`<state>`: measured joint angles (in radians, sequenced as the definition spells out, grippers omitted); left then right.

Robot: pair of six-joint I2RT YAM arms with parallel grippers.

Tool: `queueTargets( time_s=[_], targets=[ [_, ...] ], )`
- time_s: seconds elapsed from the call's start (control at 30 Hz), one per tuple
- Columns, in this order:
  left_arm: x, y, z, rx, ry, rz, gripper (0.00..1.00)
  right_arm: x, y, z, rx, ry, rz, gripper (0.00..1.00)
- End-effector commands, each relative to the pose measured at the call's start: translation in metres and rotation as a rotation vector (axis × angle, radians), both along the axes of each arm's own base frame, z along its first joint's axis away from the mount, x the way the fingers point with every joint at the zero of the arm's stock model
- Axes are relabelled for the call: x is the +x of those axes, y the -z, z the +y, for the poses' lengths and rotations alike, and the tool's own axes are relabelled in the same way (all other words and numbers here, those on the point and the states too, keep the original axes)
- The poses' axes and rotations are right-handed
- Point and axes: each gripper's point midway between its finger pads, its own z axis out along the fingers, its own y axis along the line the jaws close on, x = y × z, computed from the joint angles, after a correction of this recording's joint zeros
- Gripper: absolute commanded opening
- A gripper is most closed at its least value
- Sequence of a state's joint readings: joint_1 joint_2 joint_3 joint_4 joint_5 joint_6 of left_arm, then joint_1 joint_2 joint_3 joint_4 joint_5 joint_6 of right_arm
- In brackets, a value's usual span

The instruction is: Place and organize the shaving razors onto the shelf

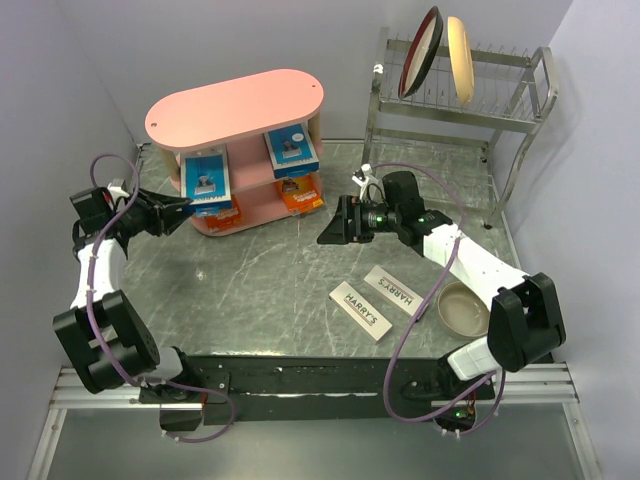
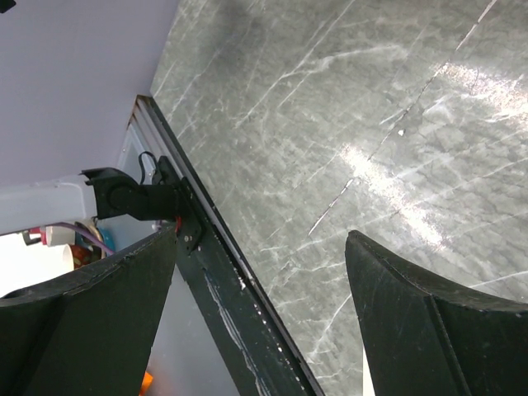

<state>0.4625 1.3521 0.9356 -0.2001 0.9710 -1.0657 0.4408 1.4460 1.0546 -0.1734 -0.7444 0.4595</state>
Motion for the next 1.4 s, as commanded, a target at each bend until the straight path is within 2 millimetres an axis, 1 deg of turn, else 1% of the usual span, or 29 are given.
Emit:
queueTargets(
  time_s=[0.0,0.13,0.23,0.27,0.33,0.37,0.43,0.47,0.53,0.57,0.6,0.67,0.7,0.73,0.77,0.8,0.83,0.87,0.9,0.93,0.97,1.0,1.03,1.07,1.1,1.13,1.2,1.23,1.37],
  targets=[
    [0.005,-0.002,0.000,-0.015,-0.026,0.042,0.43,0.004,-0.021,0.004,0.026,-0.009,-0.066,0.89],
    [0.005,0.003,-0.005,-0.032,-0.034,0.085,0.40,0.001,-0.016,0.001,0.003,-0.010,-0.059,0.90],
    [0.002,0.006,-0.004,-0.033,-0.067,0.156,0.34,0.002,-0.015,0.002,-0.008,-0.018,-0.067,0.89],
    [0.004,0.001,-0.002,-0.020,-0.078,0.154,0.34,0.004,-0.021,0.004,0.003,-0.029,-0.083,0.89],
    [0.005,-0.001,-0.005,-0.010,-0.077,0.165,0.34,0.005,-0.032,0.016,0.033,-0.070,-0.118,0.89],
    [0.006,-0.003,-0.007,-0.015,-0.074,0.163,0.34,0.007,-0.046,0.025,0.053,-0.088,-0.150,0.89],
    [0.010,-0.002,-0.012,-0.022,-0.067,0.174,0.33,0.014,-0.050,0.041,0.066,-0.097,-0.153,0.87],
    [0.012,-0.004,-0.014,-0.019,-0.069,0.161,0.33,0.012,-0.062,0.056,0.085,-0.120,-0.172,0.86],
    [0.015,-0.004,-0.018,-0.015,-0.078,0.159,0.34,0.017,-0.057,0.075,0.061,-0.113,-0.157,0.79],
    [0.015,-0.003,-0.019,-0.013,-0.081,0.156,0.34,0.012,-0.070,0.091,0.073,-0.135,-0.185,0.77],
    [0.014,0.000,-0.020,-0.015,-0.085,0.164,0.34,0.019,-0.062,0.100,0.052,-0.098,-0.165,0.72],
    [0.009,0.005,-0.021,-0.018,-0.088,0.181,0.33,0.018,-0.066,0.120,0.054,-0.076,-0.161,0.66],
    [0.007,0.006,-0.021,-0.014,-0.089,0.182,0.33,0.029,-0.057,0.126,0.027,-0.008,-0.145,0.56],
    [0.004,0.007,-0.022,-0.014,-0.086,0.185,0.33,0.032,-0.055,0.131,0.019,0.013,-0.145,0.52],
    [0.002,0.007,-0.022,-0.012,-0.085,0.182,0.33,0.035,-0.061,0.139,0.024,0.033,-0.159,0.45],
    [0.001,0.008,-0.023,-0.009,-0.085,0.189,0.33,0.032,-0.054,0.150,0.019,0.039,-0.135,0.29],
    [0.000,0.008,-0.022,-0.005,-0.092,0.188,0.34,0.038,-0.062,0.157,0.028,0.072,-0.155,0.22],
    [0.000,0.006,-0.022,-0.009,-0.093,0.184,0.33,0.040,-0.061,0.162,0.021,0.087,-0.151,0.17],
    [-0.001,0.005,-0.022,-0.012,-0.093,0.181,0.33,0.039,-0.050,0.172,0.005,0.094,-0.128,0.11],
    [-0.001,0.005,-0.021,-0.010,-0.101,0.182,0.34,0.045,-0.050,0.175,-0.005,0.121,-0.133,0.10],
    [-0.001,0.003,-0.021,-0.011,-0.103,0.176,0.34,0.048,-0.058,0.181,0.011,0.128,-0.144,0.09],
    [-0.002,0.003,-0.021,-0.015,-0.103,0.175,0.35,0.051,-0.049,0.188,-0.001,0.129,-0.137,0.08],
    [-0.003,0.004,-0.021,-0.017,-0.104,0.183,0.36,0.054,-0.048,0.192,-0.004,0.131,-0.144,0.06],
    [-0.005,0.004,-0.021,-0.014,-0.105,0.181,0.36,0.063,-0.057,0.195,0.002,0.156,-0.174,0.06],
    [-0.006,0.006,-0.021,-0.014,-0.107,0.186,0.37,0.066,-0.048,0.200,-0.013,0.160,-0.169,0.06],
    [-0.008,0.009,-0.022,-0.013,-0.106,0.195,0.38,0.070,-0.053,0.204,0.000,0.166,-0.178,0.06],
    [-0.010,0.010,-0.022,-0.012,-0.106,0.196,0.39,0.078,-0.045,0.207,-0.018,0.181,-0.187,0.06],
    [-0.012,0.013,-0.023,-0.013,-0.105,0.204,0.40,0.081,-0.049,0.209,-0.013,0.188,-0.198,0.06],
    [-0.013,0.016,-0.022,-0.013,-0.111,0.207,0.42,0.093,-0.042,0.211,-0.035,0.210,-0.221,0.06]
  ],
)
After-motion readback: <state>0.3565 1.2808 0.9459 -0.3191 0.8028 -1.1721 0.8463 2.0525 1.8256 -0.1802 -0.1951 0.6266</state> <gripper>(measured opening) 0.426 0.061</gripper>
